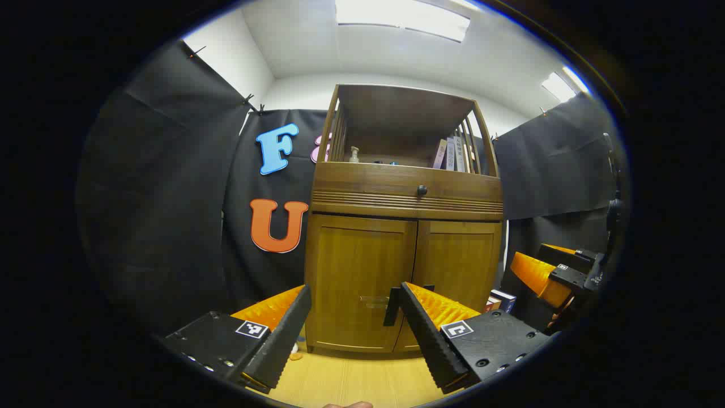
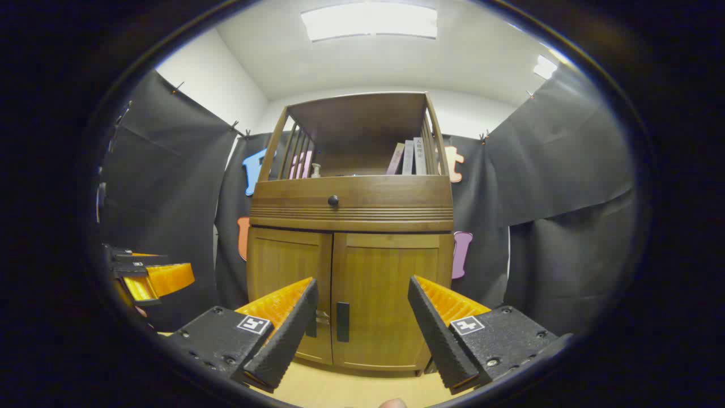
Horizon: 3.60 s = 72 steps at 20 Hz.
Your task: Open the right door of the double-door shoe cabinet with the right hand, and open the left door with the left hand.
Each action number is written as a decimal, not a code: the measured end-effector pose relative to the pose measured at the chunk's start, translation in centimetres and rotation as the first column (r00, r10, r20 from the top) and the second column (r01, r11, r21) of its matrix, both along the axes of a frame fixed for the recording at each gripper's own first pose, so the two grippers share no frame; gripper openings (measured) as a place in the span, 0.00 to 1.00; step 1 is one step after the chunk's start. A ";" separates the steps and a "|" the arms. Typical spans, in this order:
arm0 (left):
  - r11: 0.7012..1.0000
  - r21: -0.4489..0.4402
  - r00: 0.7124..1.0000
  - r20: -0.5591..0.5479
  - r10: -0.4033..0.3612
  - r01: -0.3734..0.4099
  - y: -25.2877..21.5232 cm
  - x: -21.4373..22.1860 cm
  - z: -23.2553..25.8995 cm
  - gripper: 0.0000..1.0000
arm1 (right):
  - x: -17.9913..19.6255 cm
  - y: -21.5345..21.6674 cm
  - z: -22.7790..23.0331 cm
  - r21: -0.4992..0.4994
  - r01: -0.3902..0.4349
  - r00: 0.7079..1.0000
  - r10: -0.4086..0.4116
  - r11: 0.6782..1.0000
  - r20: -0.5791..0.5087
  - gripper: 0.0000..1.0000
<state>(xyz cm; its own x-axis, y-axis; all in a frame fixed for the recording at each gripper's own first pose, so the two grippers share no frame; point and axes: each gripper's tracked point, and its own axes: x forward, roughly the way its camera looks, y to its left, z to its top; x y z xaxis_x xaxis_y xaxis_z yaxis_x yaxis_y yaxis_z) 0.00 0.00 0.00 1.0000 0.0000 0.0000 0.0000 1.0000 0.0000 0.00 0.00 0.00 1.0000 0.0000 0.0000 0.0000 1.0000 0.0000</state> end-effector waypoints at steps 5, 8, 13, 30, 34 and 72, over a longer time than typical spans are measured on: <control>1.000 0.011 0.999 0.030 0.019 -0.020 0.6 -0.3 0.9 0.95 | 1.4 1.0 -0.5 0.003 -0.018 1.000 0.018 1.000 -0.023 1.00; 0.999 0.015 0.999 0.024 0.030 -0.031 1.4 -0.3 0.7 0.95 | 2.0 1.4 -0.9 -0.005 -0.021 0.999 0.021 1.000 -0.031 1.00; 0.998 0.028 0.999 0.020 0.047 -0.048 2.2 -0.2 0.5 0.95 | 2.6 1.6 -1.9 -0.001 -0.013 0.999 0.013 1.000 -0.053 1.00; 0.992 0.064 0.994 0.013 0.105 -0.106 6.3 -0.9 -0.3 0.95 | 11.0 2.2 -10.7 -0.017 0.067 0.967 -0.069 0.998 -0.247 1.00; 0.987 0.073 0.990 0.001 0.140 -0.140 7.5 -1.6 -0.7 1.00 | 13.6 2.2 -12.4 -0.017 0.067 0.959 -0.070 0.998 -0.275 0.99; 0.993 0.056 0.993 -0.050 0.110 -0.108 7.3 -4.1 -4.0 0.95 | 12.5 2.4 -18.0 0.049 0.041 0.896 -0.015 0.998 -0.444 0.32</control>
